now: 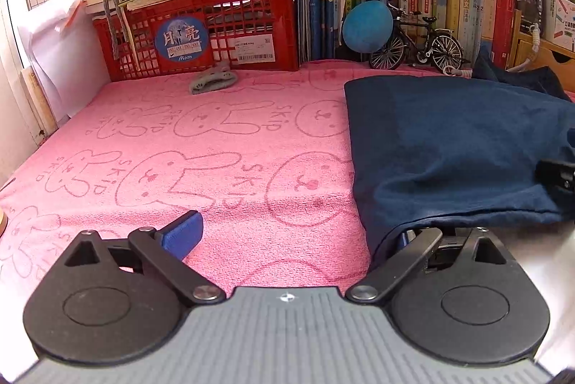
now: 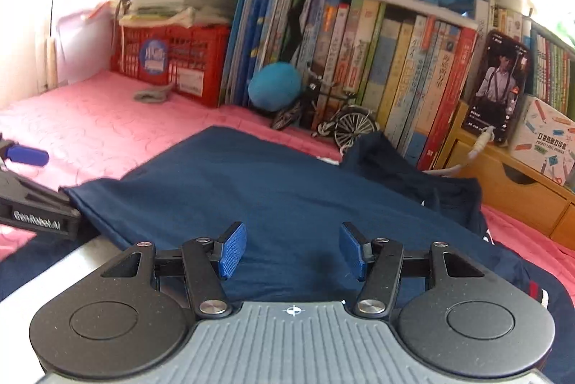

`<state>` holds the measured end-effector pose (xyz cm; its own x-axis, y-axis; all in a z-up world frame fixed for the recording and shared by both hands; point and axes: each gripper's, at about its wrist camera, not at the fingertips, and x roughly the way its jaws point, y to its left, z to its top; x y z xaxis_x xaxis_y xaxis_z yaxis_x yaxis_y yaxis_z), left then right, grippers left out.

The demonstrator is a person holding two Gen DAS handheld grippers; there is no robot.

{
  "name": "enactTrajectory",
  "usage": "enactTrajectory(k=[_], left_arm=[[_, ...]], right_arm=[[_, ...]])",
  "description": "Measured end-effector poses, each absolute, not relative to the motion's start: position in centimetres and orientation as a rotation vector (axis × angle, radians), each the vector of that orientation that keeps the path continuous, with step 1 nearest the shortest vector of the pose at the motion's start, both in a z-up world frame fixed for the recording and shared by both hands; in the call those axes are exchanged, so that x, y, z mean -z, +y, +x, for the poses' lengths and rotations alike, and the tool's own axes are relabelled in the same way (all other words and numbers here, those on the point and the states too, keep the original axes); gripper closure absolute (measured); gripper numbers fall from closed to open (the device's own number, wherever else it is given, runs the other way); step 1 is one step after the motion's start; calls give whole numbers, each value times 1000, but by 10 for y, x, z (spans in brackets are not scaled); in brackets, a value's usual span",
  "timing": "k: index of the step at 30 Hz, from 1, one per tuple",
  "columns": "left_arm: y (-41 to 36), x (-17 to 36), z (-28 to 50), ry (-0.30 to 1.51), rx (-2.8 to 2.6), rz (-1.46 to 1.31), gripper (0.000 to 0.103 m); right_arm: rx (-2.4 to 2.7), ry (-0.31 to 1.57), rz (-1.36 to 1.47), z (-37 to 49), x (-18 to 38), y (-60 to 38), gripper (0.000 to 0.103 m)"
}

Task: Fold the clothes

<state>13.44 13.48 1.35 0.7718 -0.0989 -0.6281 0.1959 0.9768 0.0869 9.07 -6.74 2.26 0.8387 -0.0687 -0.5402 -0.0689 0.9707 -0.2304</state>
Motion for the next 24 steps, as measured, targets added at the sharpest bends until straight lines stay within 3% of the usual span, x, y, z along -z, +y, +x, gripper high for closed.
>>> enactTrajectory(k=[9,10,12,19,24], left_arm=[[140,-12,137,690,168,111,0],[139,-12,136,688,166,115,0],[138,-12,136,685,162,124,0],[142,-12,139,697,180,89,0],[146,-25,130,668,283,140,3]], right_arm=[[359,607,-535,56,12,-151,34],[382,610,-518,52,13,-164,33],[406,612,-443,45,13,-189,21],[345,652,-165,45,4,-233,18],[301,703,91,46,0,-271,1]])
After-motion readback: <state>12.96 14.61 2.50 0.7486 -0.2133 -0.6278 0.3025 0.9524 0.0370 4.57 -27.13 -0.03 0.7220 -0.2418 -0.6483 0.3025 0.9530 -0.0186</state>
